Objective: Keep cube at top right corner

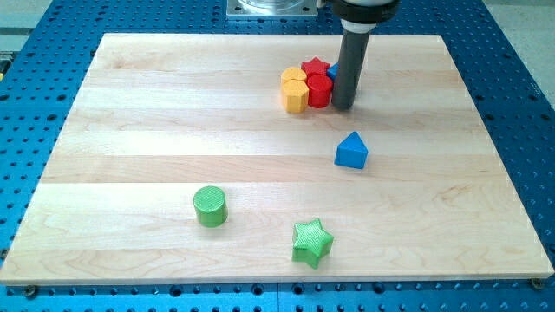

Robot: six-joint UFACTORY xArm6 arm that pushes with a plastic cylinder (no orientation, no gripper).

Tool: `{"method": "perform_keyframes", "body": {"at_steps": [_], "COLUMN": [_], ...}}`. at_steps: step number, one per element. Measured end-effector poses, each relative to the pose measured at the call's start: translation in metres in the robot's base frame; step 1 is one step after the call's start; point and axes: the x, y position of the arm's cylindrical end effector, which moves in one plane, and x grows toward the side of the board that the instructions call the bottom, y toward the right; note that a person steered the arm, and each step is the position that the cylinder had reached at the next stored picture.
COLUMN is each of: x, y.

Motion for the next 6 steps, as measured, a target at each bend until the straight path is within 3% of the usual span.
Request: {"method": "perform_keyframes", "body": {"at_steps": [1, 3, 4, 5, 6], "x": [-0.033, -0.044, -0.064, -0.066, -0.046], "y": [0.007, -0.055, -0.033, 0.034, 0.035]}}
